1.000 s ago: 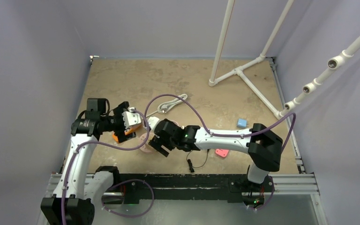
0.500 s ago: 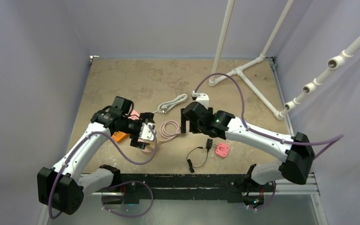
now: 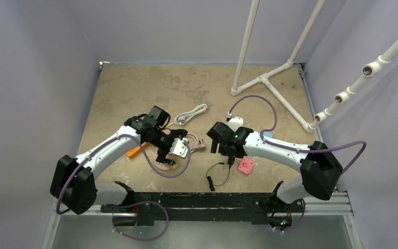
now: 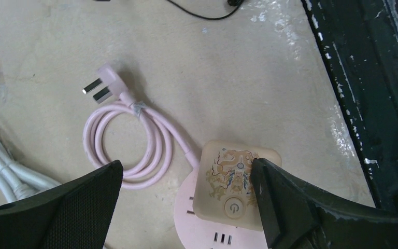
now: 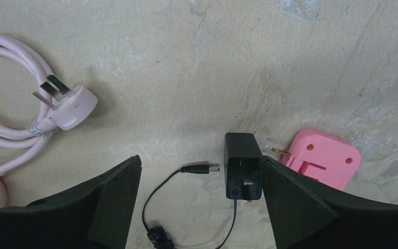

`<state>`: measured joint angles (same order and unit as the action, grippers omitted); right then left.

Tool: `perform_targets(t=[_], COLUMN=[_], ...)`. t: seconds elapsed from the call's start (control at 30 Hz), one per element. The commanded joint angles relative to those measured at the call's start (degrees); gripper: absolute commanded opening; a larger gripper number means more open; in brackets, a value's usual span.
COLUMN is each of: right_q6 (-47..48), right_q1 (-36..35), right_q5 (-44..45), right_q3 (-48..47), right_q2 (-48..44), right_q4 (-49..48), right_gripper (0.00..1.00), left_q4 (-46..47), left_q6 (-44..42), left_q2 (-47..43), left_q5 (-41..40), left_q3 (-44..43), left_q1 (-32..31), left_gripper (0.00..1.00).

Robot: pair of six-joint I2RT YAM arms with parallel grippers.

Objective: Insert the plug
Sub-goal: Move the socket to the center of the board, then pick up the plug from the center of the board.

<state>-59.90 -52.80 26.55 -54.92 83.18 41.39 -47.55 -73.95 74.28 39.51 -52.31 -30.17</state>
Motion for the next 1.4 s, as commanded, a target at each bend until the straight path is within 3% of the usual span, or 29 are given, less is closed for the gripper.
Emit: perform_targets(t=[0.0,0.07,0.3,0.4,0.67,1.07,1.27,1.37], right_q6=[-4.08,-5.29,-5.38,-5.49,-7.77,-8.16,-6.48,-6.20], right_q1=[0.49,0.57,0.69,0.68,0.68,0.68,0.68,0.68], right_q5=[1.80,1.50,0.84,0.44,1.75,1.36,0.61,0.44], right_q3=[0.90,1.62,2.98,4.16,1.92,2.31,3.40,3.95], right_q2=[-0.73,-0.73,0.00,-0.08,-2.10,-3.57,1.33,2.83], right_q4=[-1.46,-1.40,-2.06,-1.86,3.26,5.08,0.33,-1.01], right_gripper=[0.84,0.83,0.75,0.74,0.76,0.79,0.74,0.69], left_q4=[-1.23,-3.25,-6.69,-9.09,-13.74,-4.27,2.23,3.39], left_q6=[-0.28,-1.04,-1.67,-2.94,-9.01,-10.38,-5.37,-3.88], left_q2=[1.62,1.61,-1.97,-2.42,-2.39,-3.27,-0.24,0.91], left_q5=[-5.31,-4.77,-3.96,-4.14,-5.52,-10.59,-14.22,-15.47], left_q3=[-0.35,-1.43,-4.70,-6.19,-5.60,3.08,3.67,4.39], left_q1=[-2.60,-2.78,-3.14,-3.19,-3.41,-4.27,-4.44,-4.49], left_gripper=[0.88,0.86,0.93,0.99,0.99,0.99,0.74,0.67])
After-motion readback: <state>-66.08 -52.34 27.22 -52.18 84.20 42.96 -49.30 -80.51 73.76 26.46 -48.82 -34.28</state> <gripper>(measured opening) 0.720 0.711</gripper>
